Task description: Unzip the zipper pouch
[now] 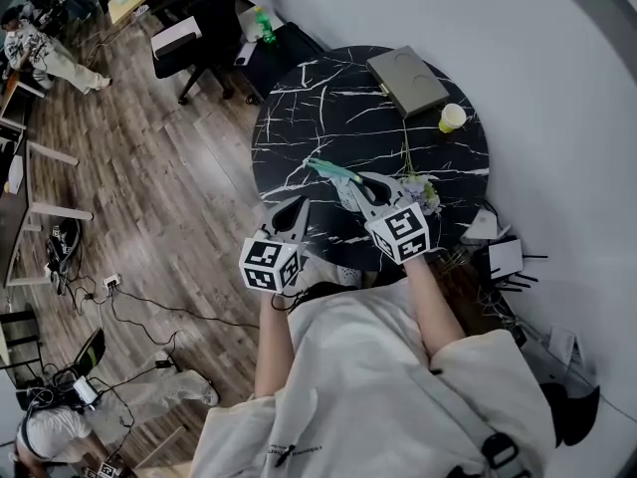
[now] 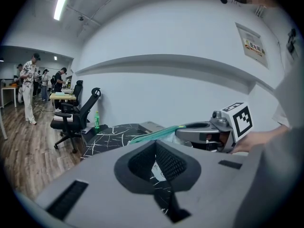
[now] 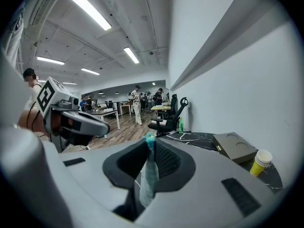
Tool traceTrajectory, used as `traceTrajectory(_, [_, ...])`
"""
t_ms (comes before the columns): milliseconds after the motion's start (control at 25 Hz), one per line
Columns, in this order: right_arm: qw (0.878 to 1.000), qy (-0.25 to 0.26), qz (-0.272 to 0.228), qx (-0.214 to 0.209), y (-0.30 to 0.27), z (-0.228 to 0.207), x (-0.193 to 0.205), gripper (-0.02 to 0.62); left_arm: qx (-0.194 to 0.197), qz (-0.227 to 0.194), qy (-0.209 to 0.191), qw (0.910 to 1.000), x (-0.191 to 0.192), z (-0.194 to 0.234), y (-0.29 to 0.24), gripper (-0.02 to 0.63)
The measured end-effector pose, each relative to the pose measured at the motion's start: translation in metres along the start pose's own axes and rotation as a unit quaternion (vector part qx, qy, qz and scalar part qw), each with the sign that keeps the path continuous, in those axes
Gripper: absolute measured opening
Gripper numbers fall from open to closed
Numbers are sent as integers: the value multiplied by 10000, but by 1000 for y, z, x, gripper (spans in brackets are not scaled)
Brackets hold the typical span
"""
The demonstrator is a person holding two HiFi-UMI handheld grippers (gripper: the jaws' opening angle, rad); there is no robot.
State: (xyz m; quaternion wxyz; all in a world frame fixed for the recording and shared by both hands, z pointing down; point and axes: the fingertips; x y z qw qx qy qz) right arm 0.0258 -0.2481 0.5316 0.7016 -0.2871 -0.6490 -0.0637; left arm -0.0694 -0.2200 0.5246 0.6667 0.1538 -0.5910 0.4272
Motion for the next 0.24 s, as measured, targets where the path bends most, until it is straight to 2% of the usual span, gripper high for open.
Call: traceTrajectory(240, [10000, -15, -20, -43, 2, 3, -4, 49, -10, -20, 29, 10000, -3, 0, 4, 21])
Point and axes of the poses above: the fingertips, and each gripper's own axes: y backward along the fingers, z to its left, x out of its underside, and after that the axes turned 12 degrees about x, right-handed
